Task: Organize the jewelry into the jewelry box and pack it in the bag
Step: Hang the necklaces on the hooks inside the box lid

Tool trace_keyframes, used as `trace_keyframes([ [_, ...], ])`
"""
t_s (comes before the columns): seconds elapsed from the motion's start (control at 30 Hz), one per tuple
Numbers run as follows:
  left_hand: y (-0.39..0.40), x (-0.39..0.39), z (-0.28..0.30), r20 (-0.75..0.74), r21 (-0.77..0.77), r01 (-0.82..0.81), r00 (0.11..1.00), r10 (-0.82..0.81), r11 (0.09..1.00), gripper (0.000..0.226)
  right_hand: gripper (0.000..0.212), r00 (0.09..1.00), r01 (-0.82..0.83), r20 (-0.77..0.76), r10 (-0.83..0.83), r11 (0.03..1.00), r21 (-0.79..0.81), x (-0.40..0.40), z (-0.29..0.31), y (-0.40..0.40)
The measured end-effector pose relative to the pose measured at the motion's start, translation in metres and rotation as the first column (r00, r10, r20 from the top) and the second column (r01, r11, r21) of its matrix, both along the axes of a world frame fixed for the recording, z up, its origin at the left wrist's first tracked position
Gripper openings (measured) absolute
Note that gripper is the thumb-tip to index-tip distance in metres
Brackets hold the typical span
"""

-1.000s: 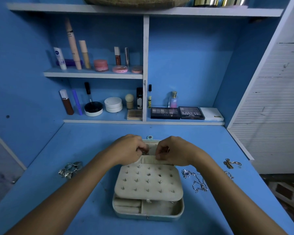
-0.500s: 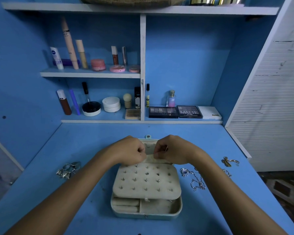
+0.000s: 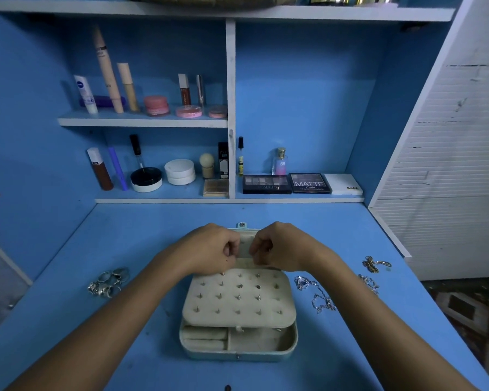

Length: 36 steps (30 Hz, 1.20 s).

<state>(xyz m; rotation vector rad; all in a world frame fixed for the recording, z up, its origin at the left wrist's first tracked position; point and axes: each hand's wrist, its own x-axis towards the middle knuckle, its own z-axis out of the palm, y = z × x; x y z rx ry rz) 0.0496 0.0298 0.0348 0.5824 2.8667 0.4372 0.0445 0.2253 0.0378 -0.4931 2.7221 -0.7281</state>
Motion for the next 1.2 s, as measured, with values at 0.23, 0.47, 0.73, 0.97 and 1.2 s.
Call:
trace_keyframes([
  [0.23, 0.015, -0.001, 0.004, -0.057, 0.076, 0.034, 0.998, -0.030, 0.996, 0.009, 0.022, 0.997, 0.028, -0.069, -0.035, 0.994, -0.102, 0.006, 0.005, 0.022],
  [0.47, 0.053, 0.005, 0.013, -0.087, 0.189, 0.145, 0.988, -0.131, 0.971, 0.004, 0.003, 0.988, 0.095, -0.114, -0.106, 0.990, -0.102, 0.023, 0.012, 0.057],
  [0.73, 0.100, 0.014, 0.014, 0.007, 0.137, 0.280, 0.959, -0.283, 0.950, 0.004, 0.008, 0.980, 0.196, -0.039, -0.195, 0.980, 0.018, 0.051, 0.007, 0.094],
  [0.97, 0.129, 0.017, 0.006, 0.072, -0.001, 0.347, 0.935, -0.346, 0.938, 0.008, 0.006, 0.978, 0.196, 0.050, -0.202, 0.976, 0.093, 0.066, -0.001, 0.109],
  [1.2, 0.137, 0.017, 0.000, 0.032, -0.083, 0.277, 0.961, -0.275, 0.957, 0.009, 0.008, 0.975, 0.203, 0.075, -0.210, 0.974, 0.098, 0.070, -0.006, 0.115],
])
